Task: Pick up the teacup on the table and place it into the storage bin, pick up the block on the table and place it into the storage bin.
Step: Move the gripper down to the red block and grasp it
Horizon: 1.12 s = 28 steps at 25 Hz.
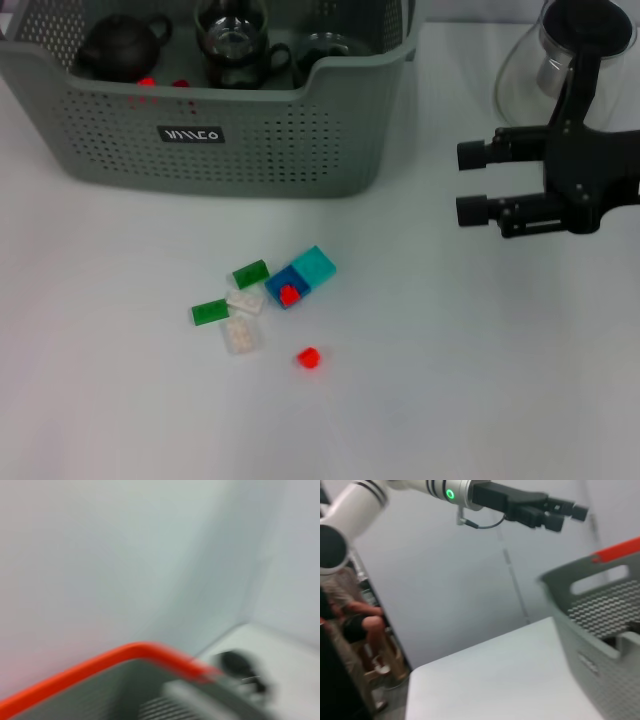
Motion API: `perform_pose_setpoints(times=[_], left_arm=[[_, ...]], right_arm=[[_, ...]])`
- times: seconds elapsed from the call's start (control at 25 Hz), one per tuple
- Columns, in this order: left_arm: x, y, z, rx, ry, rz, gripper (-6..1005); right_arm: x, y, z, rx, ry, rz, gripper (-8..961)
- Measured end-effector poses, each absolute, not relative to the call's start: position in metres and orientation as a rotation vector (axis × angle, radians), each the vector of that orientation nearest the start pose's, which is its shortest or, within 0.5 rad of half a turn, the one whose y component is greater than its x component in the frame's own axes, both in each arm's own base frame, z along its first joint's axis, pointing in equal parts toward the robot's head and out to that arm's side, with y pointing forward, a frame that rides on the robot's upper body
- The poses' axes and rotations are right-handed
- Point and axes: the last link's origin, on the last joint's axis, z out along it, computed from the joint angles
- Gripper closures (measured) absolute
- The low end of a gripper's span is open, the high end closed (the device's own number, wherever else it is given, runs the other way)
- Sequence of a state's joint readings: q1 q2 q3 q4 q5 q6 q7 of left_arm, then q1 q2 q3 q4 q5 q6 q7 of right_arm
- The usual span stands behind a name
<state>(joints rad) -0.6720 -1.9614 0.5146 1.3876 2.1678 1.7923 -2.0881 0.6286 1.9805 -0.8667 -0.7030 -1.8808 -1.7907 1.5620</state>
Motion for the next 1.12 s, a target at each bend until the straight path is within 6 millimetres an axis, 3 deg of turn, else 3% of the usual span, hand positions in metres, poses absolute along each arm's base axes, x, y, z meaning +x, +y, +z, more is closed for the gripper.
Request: perform_pose_setpoints(times=[0.2, 0.52, 0.76, 1.12], left_arm=[[-0.207, 0.327, 0.159, -2.7, -0.48, -0.746, 89], [-0.255, 0.283, 0.118, -2.779, -0.472, -0.692, 53], [-0.277, 0.268, 0.104, -2.753, -0.554, -0.69, 54], [-0.297, 0.262, 0.094, -2.686, -0.673, -0.704, 55]], right_arm=[[0.203, 0.328, 0.017, -3.124, 0.415, 0.749, 178], [0.178, 0.325, -0.028, -3.276, 0.268, 0.567, 180], [0.165, 0.324, -0.06, -3.362, 0.175, 0.35, 183], [0.162, 0.322, -0.097, -3.404, 0.032, 0.06, 187]])
